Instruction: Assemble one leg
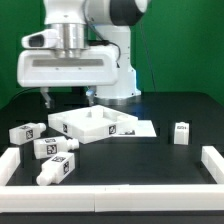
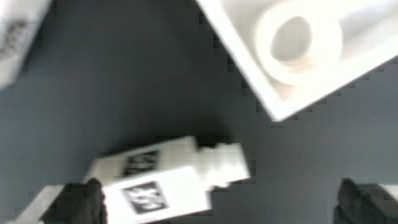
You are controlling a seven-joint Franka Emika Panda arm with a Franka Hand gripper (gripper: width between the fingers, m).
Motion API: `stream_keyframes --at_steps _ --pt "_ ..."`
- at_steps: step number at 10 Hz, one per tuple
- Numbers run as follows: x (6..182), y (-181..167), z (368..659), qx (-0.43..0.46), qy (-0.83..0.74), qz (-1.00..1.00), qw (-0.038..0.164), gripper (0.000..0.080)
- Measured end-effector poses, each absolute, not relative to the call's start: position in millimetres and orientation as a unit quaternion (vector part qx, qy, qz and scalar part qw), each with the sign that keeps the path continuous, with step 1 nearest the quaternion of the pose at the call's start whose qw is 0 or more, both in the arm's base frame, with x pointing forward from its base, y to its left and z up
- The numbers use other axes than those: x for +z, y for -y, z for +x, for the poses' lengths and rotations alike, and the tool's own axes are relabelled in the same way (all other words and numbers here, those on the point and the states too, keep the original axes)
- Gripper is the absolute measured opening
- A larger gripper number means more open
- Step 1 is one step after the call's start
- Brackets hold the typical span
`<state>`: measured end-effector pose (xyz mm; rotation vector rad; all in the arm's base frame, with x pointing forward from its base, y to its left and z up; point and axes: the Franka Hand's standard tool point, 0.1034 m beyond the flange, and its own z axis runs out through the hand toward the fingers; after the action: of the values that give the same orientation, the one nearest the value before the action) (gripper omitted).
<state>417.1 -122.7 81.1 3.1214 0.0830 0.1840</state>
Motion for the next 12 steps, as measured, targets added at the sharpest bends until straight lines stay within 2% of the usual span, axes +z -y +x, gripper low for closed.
stream_keyframes --at_steps 3,5,6,7,10,12 --pt "77.8 121.7 414.5 0.055 -0.029 0.998 0.006 0.0649" --pt "50.3 128.8 386.3 0.005 -0.024 1.0 -0.012 0.0649" --pt "44.6 129.4 383.8 0.016 -0.008 1.0 0.003 0.0649" --pt "43.5 117.9 382.6 0.02 -0.015 1.0 0.008 0.0649" --pt "43.2 121.4 382.4 0.017 -0.015 1.0 0.005 0.0649" --pt "42.4 102.4 376.9 -0.004 -0.106 0.994 -0.005 0.0649"
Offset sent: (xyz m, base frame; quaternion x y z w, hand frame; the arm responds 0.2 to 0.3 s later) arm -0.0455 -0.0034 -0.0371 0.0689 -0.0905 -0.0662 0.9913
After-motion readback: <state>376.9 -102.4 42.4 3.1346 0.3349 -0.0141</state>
